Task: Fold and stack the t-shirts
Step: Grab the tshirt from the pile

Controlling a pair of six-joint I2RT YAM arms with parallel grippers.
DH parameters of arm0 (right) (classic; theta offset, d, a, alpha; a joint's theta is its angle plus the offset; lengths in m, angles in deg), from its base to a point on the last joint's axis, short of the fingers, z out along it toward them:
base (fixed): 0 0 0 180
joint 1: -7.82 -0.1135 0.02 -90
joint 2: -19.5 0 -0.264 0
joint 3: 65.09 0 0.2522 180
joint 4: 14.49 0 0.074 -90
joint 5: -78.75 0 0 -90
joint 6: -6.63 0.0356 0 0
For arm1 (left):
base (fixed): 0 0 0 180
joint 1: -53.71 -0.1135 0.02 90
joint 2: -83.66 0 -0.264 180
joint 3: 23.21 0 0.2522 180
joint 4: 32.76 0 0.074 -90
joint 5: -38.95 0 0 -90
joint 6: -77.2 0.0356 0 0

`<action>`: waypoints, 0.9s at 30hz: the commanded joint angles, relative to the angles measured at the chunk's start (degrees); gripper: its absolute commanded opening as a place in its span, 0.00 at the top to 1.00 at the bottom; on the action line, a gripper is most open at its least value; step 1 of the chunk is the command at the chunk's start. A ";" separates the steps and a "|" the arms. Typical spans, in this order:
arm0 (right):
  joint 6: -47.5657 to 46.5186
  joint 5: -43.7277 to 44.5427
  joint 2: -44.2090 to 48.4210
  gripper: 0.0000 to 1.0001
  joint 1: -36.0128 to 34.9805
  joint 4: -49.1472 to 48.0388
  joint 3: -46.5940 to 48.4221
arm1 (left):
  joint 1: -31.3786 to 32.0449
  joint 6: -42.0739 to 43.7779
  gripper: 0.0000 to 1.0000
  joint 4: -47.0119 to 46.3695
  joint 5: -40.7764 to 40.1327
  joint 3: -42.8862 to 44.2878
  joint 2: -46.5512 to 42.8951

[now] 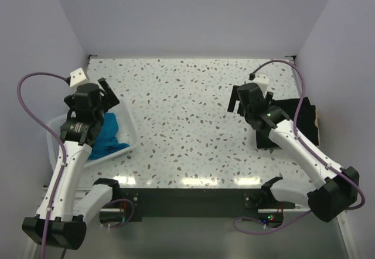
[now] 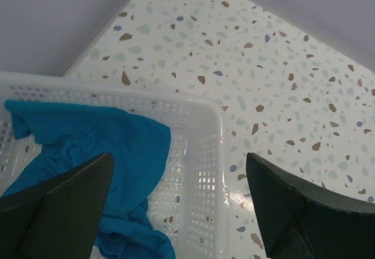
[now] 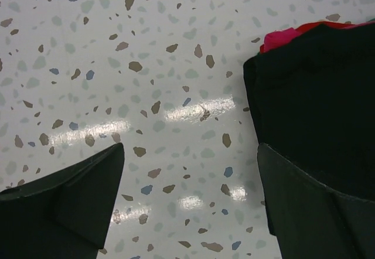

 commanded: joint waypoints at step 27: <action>-1.66 -36.84 -2.72 0.01 16.00 -12.52 -3.96 | -27.43 -10.55 0.18 -1.66 2.95 -20.81 21.69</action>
